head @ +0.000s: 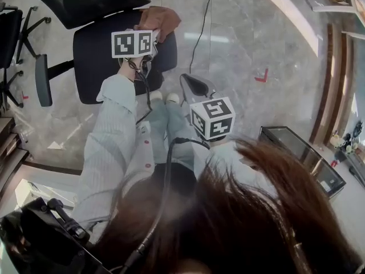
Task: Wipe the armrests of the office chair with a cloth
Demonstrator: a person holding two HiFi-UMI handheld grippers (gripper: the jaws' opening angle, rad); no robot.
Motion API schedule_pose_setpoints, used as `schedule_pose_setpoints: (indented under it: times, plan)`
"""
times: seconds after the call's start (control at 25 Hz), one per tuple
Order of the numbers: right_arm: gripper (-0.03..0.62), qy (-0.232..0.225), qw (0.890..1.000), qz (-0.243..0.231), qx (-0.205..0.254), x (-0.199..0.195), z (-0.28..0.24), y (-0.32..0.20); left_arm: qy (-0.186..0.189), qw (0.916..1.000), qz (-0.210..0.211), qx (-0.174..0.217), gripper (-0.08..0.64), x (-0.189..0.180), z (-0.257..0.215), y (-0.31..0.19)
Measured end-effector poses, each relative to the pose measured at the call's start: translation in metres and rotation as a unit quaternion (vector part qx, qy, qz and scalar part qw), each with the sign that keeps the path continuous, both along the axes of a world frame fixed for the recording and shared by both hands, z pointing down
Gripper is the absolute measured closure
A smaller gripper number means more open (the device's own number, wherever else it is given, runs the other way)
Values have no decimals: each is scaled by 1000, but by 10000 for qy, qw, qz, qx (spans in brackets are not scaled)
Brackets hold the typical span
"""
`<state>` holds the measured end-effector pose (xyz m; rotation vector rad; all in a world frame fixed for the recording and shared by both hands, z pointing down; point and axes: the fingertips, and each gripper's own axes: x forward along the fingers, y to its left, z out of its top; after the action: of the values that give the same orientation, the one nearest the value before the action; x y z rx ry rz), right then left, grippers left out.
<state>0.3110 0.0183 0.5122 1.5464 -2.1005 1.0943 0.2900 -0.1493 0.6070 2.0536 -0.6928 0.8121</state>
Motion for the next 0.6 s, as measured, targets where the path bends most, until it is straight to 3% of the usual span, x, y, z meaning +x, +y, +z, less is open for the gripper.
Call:
schedule_pose_setpoints:
  times: [0.36, 0.6]
  plan:
    - [591, 8, 9998, -70, 190, -20, -25, 13, -104, 9988, 480, -39, 525, -32, -32, 90]
    - [591, -47, 9997, -93, 222, -32, -21, 17, -99, 9987, 503, -28, 525, -48, -32, 131]
